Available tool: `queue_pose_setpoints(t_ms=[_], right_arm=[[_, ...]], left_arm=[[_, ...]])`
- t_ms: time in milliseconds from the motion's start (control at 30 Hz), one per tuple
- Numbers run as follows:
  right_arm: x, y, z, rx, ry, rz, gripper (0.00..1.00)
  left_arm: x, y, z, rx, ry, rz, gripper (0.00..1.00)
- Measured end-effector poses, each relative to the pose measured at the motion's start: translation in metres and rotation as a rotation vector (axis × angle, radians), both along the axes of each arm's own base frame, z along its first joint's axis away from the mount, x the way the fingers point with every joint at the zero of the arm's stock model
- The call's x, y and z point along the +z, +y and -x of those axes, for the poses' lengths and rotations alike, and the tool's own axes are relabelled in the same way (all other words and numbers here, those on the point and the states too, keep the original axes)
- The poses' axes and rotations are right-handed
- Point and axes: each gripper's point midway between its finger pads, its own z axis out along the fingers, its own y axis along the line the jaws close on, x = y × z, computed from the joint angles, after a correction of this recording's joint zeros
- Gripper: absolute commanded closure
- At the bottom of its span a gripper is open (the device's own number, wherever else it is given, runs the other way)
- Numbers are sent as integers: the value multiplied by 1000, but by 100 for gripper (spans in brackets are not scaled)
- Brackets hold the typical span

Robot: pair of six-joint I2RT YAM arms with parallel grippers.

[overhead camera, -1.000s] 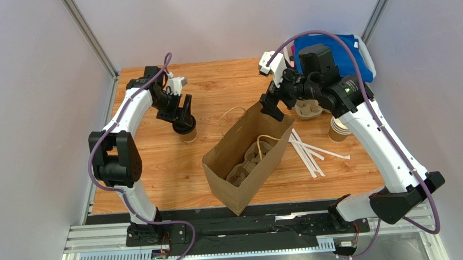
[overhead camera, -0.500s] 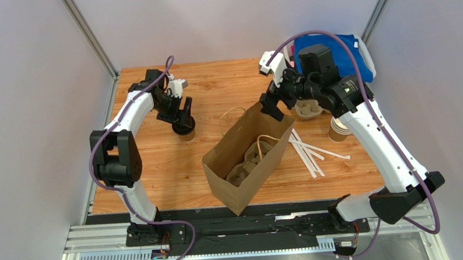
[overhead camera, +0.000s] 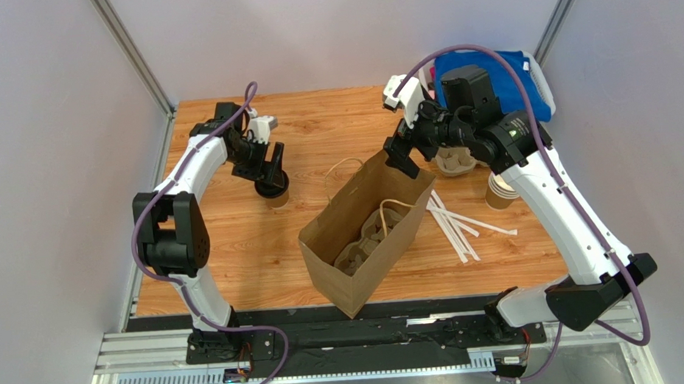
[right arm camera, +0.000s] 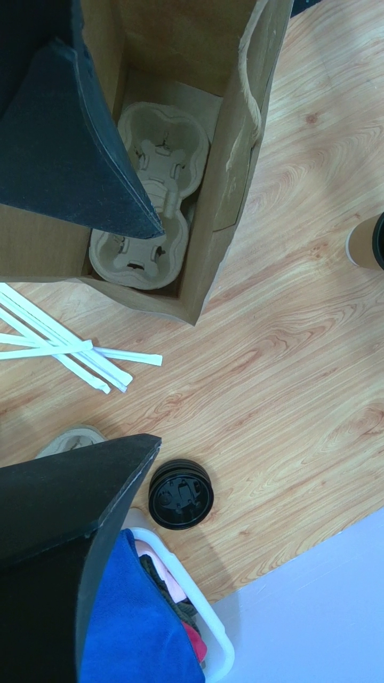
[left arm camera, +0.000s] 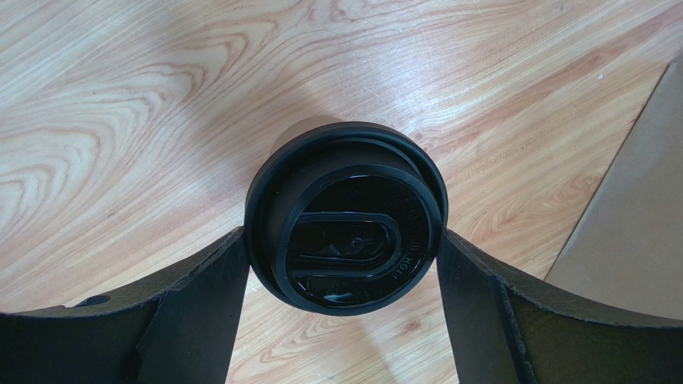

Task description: Pack the takeout coffee

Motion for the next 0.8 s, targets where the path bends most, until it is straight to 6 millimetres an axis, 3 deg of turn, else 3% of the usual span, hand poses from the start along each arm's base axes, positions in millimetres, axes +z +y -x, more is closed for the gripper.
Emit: queue_pose_setpoints(t_ms=[133,167,533,800], right_arm=[[0,0,0,-5,1,0,0],[0,0,0,-5,2,0,0],[0,-1,0,-10,6,-3,0],[0,-1,-1,-14,6,-2,0]], left_arm=[[0,0,0,-6,-4,-2,13],[0,0,-1,-8,-5,-2,8],[-7,-3,-1,-24,5,0,4],[-7,-5,-1,-28,5,5,18]])
